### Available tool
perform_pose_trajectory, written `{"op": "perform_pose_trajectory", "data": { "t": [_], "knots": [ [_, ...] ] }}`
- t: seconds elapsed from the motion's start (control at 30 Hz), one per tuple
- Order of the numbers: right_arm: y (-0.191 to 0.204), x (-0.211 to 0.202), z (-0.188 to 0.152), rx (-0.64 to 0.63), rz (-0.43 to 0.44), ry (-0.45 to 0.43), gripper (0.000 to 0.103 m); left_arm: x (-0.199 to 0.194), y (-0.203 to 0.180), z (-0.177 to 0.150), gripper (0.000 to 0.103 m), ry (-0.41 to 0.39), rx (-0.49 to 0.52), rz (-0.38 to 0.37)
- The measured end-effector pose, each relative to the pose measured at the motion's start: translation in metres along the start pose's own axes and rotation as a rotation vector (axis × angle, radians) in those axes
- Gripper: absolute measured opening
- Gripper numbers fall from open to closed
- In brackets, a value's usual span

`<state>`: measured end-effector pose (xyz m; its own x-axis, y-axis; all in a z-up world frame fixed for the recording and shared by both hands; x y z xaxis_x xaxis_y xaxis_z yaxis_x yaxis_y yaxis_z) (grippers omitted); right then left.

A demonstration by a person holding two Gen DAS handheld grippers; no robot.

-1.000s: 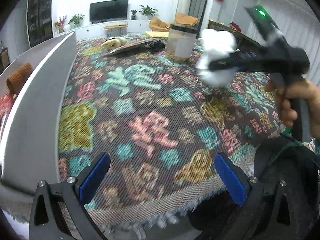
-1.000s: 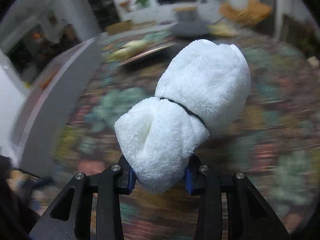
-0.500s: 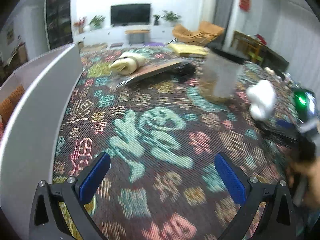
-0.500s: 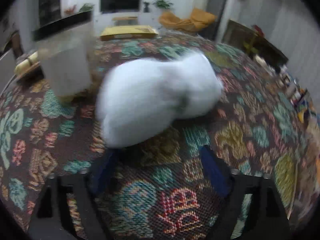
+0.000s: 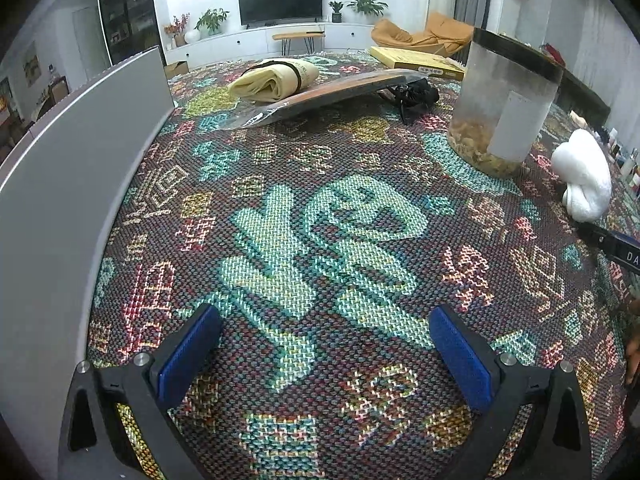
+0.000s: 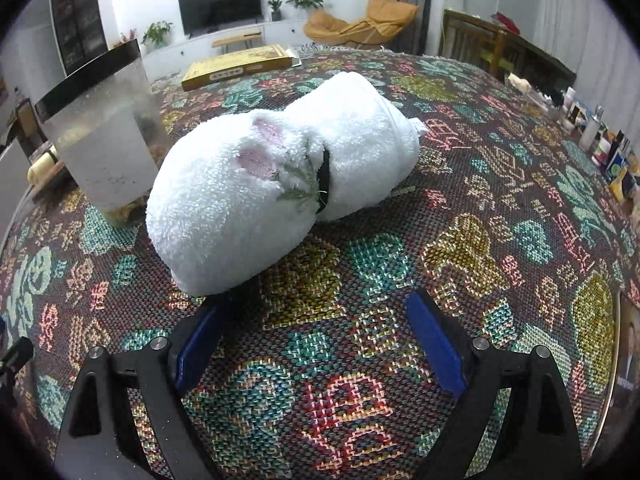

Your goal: Organize soft objects

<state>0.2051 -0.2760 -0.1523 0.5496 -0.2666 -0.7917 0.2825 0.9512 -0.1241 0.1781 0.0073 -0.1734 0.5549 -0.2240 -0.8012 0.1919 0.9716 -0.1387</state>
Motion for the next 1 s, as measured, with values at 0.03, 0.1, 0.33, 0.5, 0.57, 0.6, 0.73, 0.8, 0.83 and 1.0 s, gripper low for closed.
{"op": "perform_pose_trajectory", "data": {
  "t": [0.03, 0.1, 0.33, 0.5, 0.57, 0.6, 0.73, 0.8, 0.83, 1.0],
  "knots": [
    [-0.0002, -0.0001, 0.0002, 0.0, 0.0, 0.0, 0.092, 0.0001, 0.0003, -0.0003, 0.103, 0.0, 0.001, 0.002],
    [0.0001, 0.0008, 0.0002, 0.0, 0.001, 0.0, 0.092, -0.0007, -0.0002, 0.0001, 0.103, 0.0, 0.002, 0.002],
    [0.0002, 0.0019, 0.0003, 0.0, 0.0, 0.0, 0.092, -0.0003, -0.0007, -0.0005, 0.103, 0.0, 0.002, 0.002],
    [0.0003, 0.0018, 0.0002, 0.0, 0.0, 0.0, 0.092, -0.0006, -0.001, -0.0012, 0.103, -0.001, 0.002, 0.002],
    [0.0004, 0.0017, 0.0002, 0.0, 0.001, 0.0, 0.092, -0.0005, -0.001, -0.0013, 0.103, -0.001, 0.002, 0.002],
    [-0.0002, 0.0027, 0.0003, 0.0, 0.001, 0.0, 0.092, -0.0004, -0.0009, -0.0012, 0.103, -0.001, 0.002, 0.002],
    [0.0002, 0.002, 0.0002, 0.0, 0.001, 0.0, 0.092, -0.0003, -0.0009, -0.0012, 0.103, -0.001, 0.002, 0.002],
    [0.0, 0.0024, 0.0003, 0.0, 0.001, 0.0, 0.092, -0.0004, -0.0008, -0.0013, 0.103, -0.001, 0.002, 0.002],
    [0.0, 0.0023, 0.0002, 0.0, 0.001, 0.0, 0.092, -0.0003, -0.0008, -0.0013, 0.103, -0.001, 0.002, 0.002],
    [-0.0004, 0.0032, 0.0004, 0.0, 0.001, 0.0, 0.092, -0.0005, -0.0009, -0.0016, 0.103, -0.001, 0.002, 0.002]
  ]
}}
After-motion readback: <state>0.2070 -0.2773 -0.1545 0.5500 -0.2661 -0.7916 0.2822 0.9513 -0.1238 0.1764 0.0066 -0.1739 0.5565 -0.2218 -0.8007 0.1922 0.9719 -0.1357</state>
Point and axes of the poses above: each gripper's, at about its wrist camera, not at the fingertips, and x roughly the way its jaws point, y to its left, z to its top, the point moved 9 cm from there along x, roughly the way its jaws point, and after that the axes turned 9 degrees about -z, right-handed, at the moved point
